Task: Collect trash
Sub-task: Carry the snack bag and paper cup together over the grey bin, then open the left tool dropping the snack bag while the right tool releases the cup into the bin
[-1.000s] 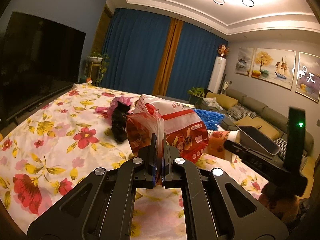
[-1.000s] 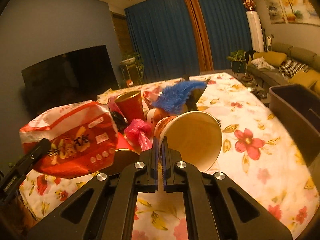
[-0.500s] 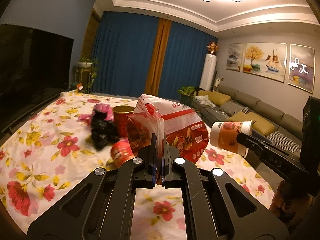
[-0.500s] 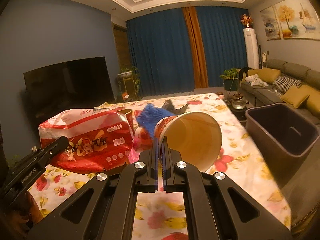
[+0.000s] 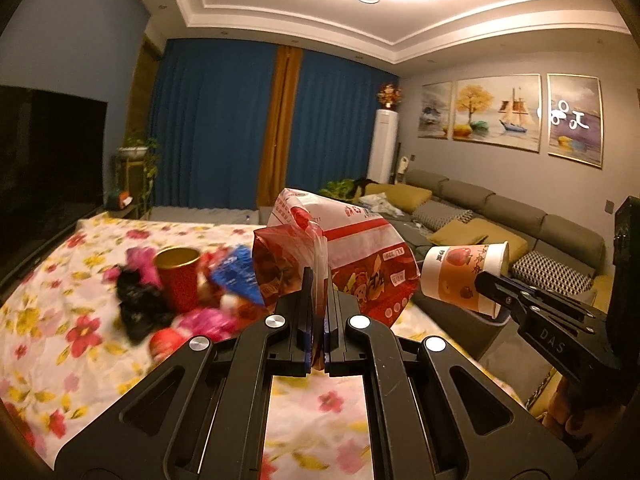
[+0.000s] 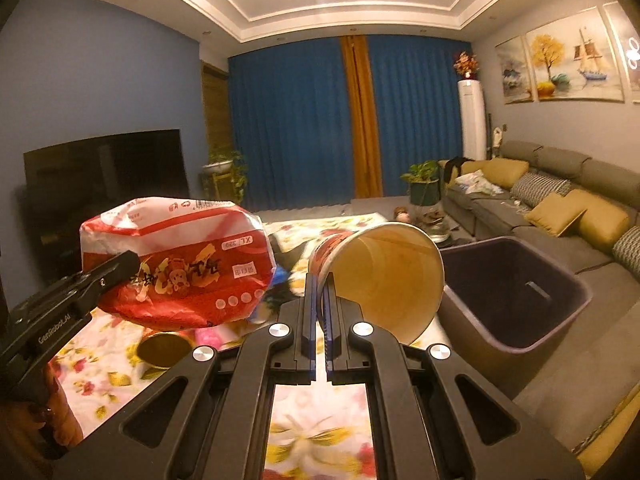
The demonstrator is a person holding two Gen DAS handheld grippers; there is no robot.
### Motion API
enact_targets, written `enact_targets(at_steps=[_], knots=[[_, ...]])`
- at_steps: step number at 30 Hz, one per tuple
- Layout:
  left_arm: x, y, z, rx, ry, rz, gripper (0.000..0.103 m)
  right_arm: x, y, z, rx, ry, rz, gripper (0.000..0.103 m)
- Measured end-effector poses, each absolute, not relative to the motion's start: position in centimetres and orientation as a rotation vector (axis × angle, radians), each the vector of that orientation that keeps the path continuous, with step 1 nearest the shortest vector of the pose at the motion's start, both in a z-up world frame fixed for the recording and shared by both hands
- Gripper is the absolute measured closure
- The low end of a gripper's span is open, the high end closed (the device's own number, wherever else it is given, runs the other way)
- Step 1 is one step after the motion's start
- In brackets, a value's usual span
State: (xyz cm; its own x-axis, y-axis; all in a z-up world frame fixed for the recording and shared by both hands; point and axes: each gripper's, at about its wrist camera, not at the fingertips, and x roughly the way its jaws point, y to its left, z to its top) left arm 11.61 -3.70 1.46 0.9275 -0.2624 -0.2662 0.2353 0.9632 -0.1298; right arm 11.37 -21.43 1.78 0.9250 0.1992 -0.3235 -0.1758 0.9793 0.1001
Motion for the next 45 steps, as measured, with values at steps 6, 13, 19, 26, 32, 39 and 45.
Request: enact_targets(at_steps=[6, 13, 19, 26, 32, 39, 45], knots=[[14.3, -7.3, 1.8, -0.080, 0.288, -0.305, 0.100, 12.1, -24.5, 2.1, 0.054, 0.315, 0.104, 0.099], [17.4, -12.2, 2.1, -0.057, 0.283, -0.378, 0.100, 13.7, -29.0, 2.3, 0.050, 0.292, -0.014, 0.099], [20.1, -16.4, 1.8, -0.039, 0.283, -0.441, 0.100, 15.3, -32.3, 1.8, 0.070, 0.299, -0.083, 0.099], [22.8, -20.2, 0.4, -0.024, 0.305, -0.487, 0.100, 16.8, -34.3, 1.4, 0.076, 0.298, -0.127, 0.099], [24.7, -22.4, -0.5, -0.010, 0.327, -0.520, 0.100, 17.7, -35.3, 0.9, 0.084, 0.302, -0.143, 0.099], [26.8, -24.7, -1.8, 0.002, 0.366, -0.555, 0.100, 18.6, -36.8, 0.6, 0.102, 0.307, -0.162, 0.099], [28.0, -26.8, -2.3, 0.013, 0.388, -0.580, 0.100, 19.2, -37.8, 1.0, 0.114, 0.302, -0.166, 0.099]])
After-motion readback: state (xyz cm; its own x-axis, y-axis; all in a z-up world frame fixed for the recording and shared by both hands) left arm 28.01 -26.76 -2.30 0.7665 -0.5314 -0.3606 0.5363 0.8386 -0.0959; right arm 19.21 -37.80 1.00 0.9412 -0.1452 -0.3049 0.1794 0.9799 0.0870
